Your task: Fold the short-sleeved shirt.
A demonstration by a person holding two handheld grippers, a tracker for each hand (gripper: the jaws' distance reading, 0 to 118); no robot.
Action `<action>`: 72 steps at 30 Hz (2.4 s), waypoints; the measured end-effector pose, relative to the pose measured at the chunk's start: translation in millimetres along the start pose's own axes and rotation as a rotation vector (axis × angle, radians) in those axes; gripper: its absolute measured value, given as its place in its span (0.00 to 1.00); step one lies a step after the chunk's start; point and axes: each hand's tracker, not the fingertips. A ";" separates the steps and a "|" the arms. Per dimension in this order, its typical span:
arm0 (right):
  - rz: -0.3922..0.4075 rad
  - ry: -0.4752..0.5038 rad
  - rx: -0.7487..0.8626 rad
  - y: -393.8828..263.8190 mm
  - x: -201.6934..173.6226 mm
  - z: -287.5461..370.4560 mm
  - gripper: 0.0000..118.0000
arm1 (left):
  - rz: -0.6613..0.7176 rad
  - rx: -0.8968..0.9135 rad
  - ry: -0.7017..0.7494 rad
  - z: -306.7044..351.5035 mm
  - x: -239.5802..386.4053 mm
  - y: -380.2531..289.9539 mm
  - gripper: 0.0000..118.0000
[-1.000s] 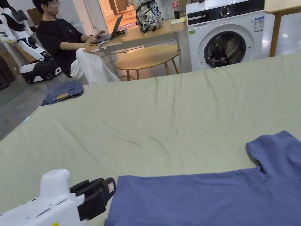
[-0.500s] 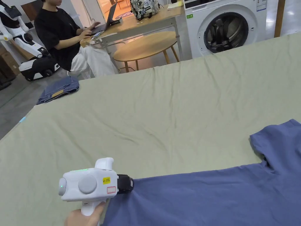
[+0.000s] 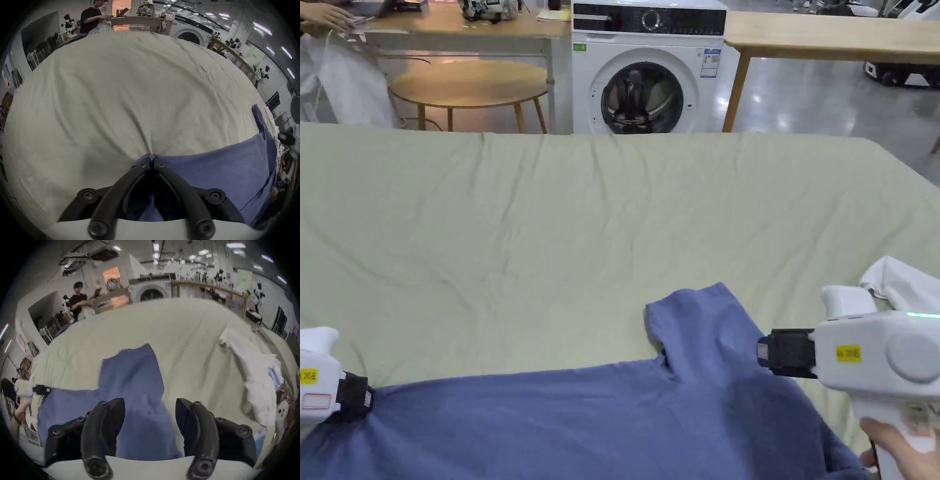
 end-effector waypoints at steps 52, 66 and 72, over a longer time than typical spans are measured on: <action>0.002 -0.161 0.559 -253.6 -24.8 244.8 0.41 | -0.051 0.691 -0.051 294.1 -8.5 -253.1 0.23; 0.180 0.066 0.522 -226.5 -103.1 209.8 0.00 | 0.070 0.673 -0.298 285.9 -56.1 -231.0 0.28; 0.140 0.078 0.434 -234.5 -87.3 202.2 0.00 | 0.386 0.350 -0.478 185.9 -116.5 -240.7 0.55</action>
